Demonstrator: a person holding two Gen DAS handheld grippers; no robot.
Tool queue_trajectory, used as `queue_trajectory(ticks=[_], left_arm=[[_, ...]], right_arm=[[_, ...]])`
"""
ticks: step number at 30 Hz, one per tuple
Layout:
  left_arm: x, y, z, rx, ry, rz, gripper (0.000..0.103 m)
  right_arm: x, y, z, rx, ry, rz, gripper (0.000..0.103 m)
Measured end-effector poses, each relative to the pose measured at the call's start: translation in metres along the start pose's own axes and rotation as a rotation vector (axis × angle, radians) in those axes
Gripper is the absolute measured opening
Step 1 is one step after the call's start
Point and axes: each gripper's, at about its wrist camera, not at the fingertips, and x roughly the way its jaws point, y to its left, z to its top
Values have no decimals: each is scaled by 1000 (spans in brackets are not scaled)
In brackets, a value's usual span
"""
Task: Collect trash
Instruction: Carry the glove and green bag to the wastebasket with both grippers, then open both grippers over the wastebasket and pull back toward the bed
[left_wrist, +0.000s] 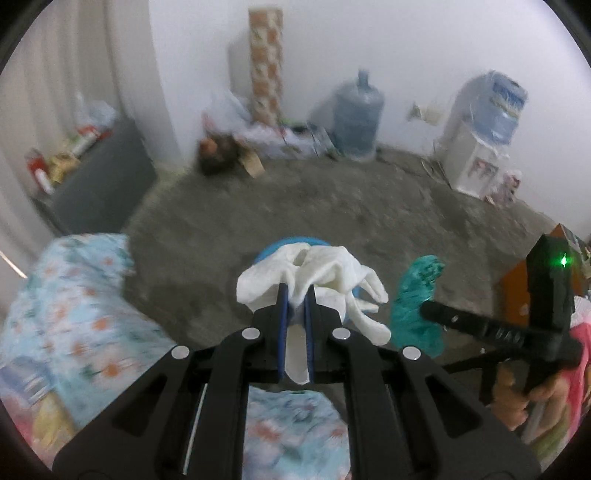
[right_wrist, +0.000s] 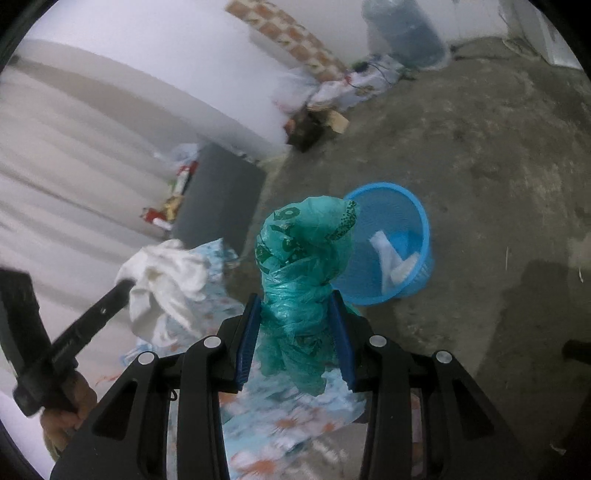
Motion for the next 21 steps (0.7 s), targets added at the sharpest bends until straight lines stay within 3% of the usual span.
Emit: queue_trajectory(ticks=[5, 7, 9, 11, 13, 16, 21], left_arm=[[80, 4, 26, -9, 105, -26, 7], [114, 10, 38, -52, 147, -84, 10], [143, 14, 44, -75, 179, -111, 23], [167, 10, 48, -38, 193, -82, 47], [189, 12, 49, -48, 208, -57, 49], [192, 18, 47, -114, 196, -70, 50], [144, 23, 41, -124, 61, -32, 55]], right_arm=[[47, -30, 23, 45, 34, -28, 37], [71, -42, 35, 53, 42, -40, 38], [94, -53, 47, 55, 32, -63, 41], [120, -64, 55, 42, 33, -85, 56], [141, -82, 58, 75, 54, -161, 61], [143, -98, 49, 125, 55, -170, 61], [117, -98, 28, 159, 5, -150, 61]])
